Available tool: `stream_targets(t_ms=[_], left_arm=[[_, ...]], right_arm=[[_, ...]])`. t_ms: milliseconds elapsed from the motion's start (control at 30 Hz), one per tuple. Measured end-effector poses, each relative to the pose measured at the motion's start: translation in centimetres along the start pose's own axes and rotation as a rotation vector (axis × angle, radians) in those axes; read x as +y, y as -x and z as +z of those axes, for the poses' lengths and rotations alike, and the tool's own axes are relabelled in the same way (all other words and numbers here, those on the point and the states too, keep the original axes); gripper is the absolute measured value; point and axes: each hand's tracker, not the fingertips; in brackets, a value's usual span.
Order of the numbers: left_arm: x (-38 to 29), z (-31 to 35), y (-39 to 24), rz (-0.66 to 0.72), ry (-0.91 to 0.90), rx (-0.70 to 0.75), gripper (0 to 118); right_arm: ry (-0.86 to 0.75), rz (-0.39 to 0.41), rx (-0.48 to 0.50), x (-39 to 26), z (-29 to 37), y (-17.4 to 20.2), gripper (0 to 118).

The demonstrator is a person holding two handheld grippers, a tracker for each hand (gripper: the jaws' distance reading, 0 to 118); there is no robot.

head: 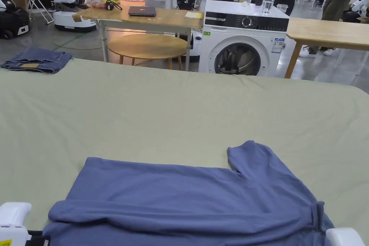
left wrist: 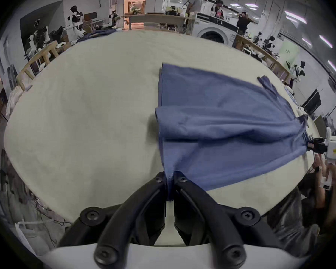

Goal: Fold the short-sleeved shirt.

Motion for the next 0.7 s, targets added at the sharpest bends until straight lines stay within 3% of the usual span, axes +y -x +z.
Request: stream_targets(t_ms=[233, 300, 333, 367, 567, 700], left_arm=[[0.5, -1.4, 0.1, -0.011, 0.009, 0.012, 0], [0.9, -1.1, 0.0, -0.020, 0.014, 0.012, 9], [1.2, -0.7, -0.2, -0.019, 0.015, 0.018, 19], [1.5, -0.3, -0.5, -0.020, 0.002, 0.037, 30], [3.6, 2.3, -3.2, -0.060, -0.241, -0.018, 37], [4.9, 2.9, -5.9, -0.084, -0.438, 0.015, 37]], right_arm=[[-0.024, -0.020, -0.012, -0.8, -1.1, 0.4, 10], [-0.030, -0.014, -0.026, -0.6, -0.8, 0.5, 35], [-0.052, -0.017, -0.049, -0.5, -0.3, 0.5, 50], [-0.086, -0.022, -0.078, -0.2, 0.6, 0.7, 58], [-0.390, -0.124, -0.049, 3.0, 5.2, 1.5, 58], [-0.589, -0.138, -0.050, 5.1, 6.1, 4.1, 58]])
